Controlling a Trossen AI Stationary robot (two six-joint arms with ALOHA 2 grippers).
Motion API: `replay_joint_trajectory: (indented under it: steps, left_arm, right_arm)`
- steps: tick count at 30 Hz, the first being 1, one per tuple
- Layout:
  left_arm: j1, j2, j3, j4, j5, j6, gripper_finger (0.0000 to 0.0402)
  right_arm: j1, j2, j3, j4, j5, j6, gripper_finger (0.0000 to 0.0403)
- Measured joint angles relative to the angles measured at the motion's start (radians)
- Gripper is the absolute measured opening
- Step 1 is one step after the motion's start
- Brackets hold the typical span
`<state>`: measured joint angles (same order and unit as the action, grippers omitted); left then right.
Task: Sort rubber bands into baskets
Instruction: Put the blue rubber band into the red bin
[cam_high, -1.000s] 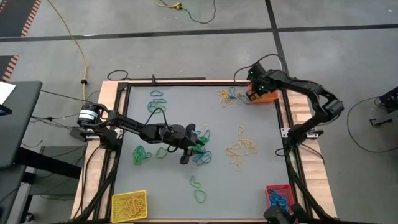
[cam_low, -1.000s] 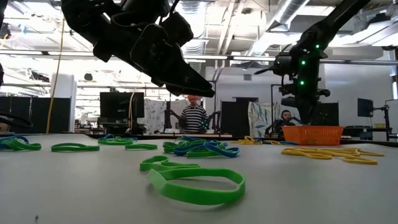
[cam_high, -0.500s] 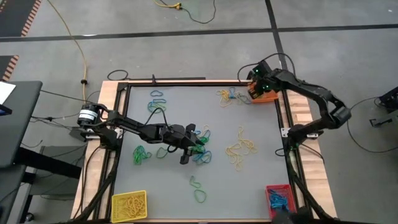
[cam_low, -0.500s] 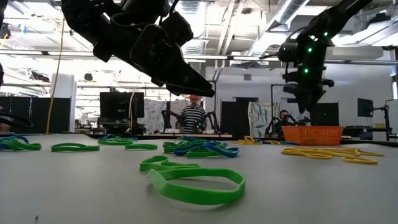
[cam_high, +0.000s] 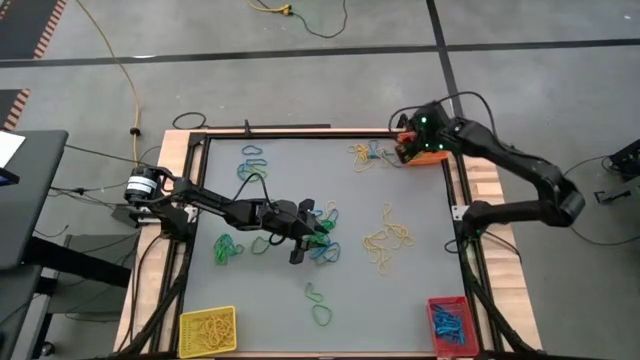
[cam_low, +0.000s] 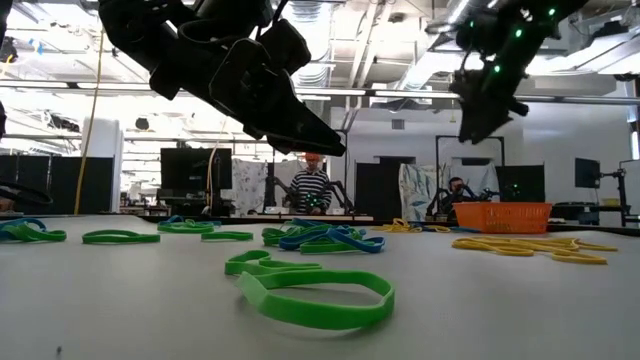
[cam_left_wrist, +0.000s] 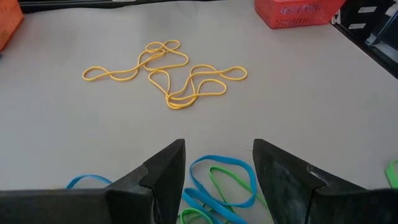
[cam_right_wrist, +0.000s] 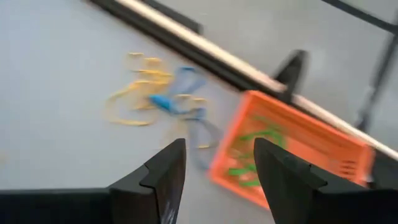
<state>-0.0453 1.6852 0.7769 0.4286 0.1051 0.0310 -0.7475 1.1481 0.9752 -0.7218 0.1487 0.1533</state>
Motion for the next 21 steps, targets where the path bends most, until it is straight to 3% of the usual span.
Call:
replay_joint_trajectory:
  steps: [6, 13, 21]
  left_arm:
    - [0.0, 0.0, 0.0, 0.0, -0.007, -0.033, 0.0178]
    - [0.0, 0.0, 0.0, -0.002, -0.096, -0.031, 0.0178]
    - [0.0, 0.0, 0.0, -0.028, -0.117, -0.005, 0.0178]
  right_arm:
    - [0.201, -0.055, 0.0, 0.001, -0.068, 0.008, 0.0217]
    - [0.519, -0.068, 0.0, 0.008, -0.067, 0.038, 0.0217]
    - [0.865, -0.063, 0.0, -0.004, 0.107, 0.157, 0.0217]
